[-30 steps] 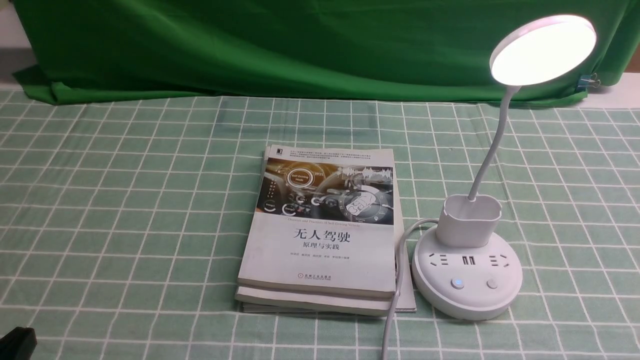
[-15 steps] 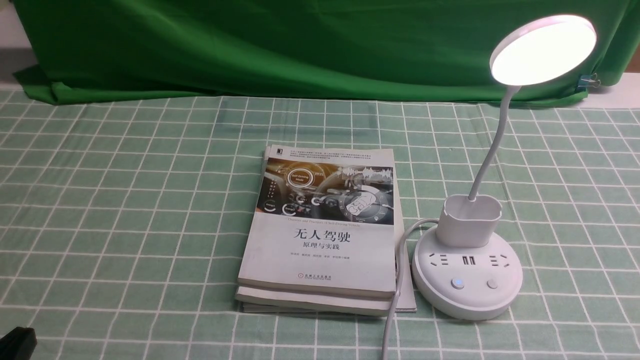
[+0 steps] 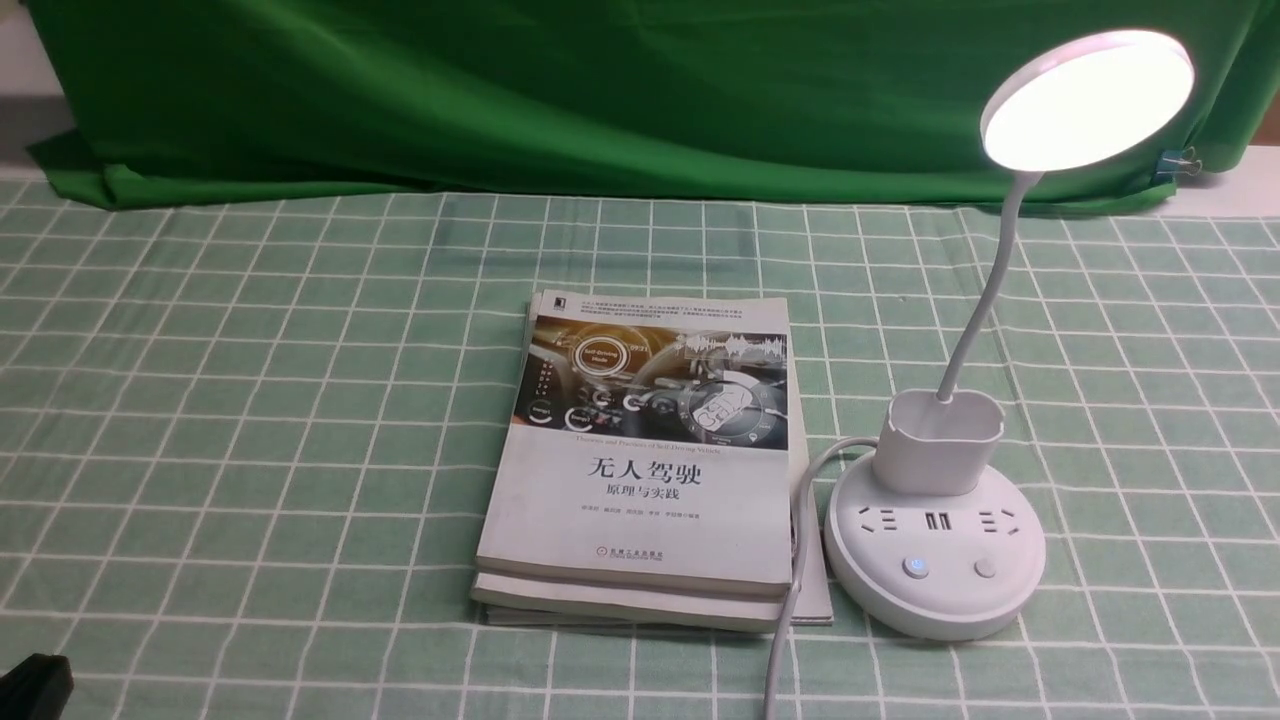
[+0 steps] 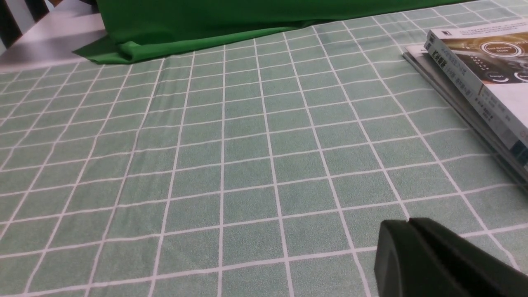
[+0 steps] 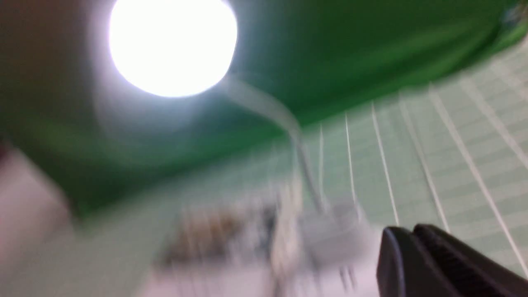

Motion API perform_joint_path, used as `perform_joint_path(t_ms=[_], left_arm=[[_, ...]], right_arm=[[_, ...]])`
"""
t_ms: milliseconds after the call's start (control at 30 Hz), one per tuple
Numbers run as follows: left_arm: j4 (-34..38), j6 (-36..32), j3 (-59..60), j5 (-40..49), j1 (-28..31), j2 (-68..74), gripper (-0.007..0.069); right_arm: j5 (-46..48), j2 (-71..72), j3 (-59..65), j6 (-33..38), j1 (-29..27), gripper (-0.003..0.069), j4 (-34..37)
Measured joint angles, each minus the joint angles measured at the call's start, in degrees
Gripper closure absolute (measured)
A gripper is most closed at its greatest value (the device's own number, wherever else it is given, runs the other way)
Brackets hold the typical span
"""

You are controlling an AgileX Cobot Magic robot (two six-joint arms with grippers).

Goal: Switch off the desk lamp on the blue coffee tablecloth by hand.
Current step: 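Press the power button on the lamp base to turn the lamp off with the right gripper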

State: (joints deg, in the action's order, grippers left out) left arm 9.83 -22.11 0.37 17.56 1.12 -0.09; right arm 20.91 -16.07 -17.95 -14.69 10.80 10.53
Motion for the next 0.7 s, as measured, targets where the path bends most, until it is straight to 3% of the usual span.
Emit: perform_joint_path(t_ms=[133,267,500,700], left_arm=[[0.0,0.0,0.0,0.0,0.0,0.0,0.0624],[0.0,0.0,0.0,0.0,0.0,0.0,0.0624],[0.0,0.0,0.0,0.0,0.0,0.0,0.0624],[0.0,0.0,0.0,0.0,0.0,0.0,0.0624]], right_arm=[[19.4,-16.29,-11.87,8.47,2.9,0.0619,-0.46],[29.14,-30.98,-19.0,12.73,3.43,0.0617,-3.36],[31.22,-50.21,-26.4,14.69,4.46,0.0617,-5.57],[26.69,-61.91,-30.74,16.29,7.62,0.0626,-5.93]])
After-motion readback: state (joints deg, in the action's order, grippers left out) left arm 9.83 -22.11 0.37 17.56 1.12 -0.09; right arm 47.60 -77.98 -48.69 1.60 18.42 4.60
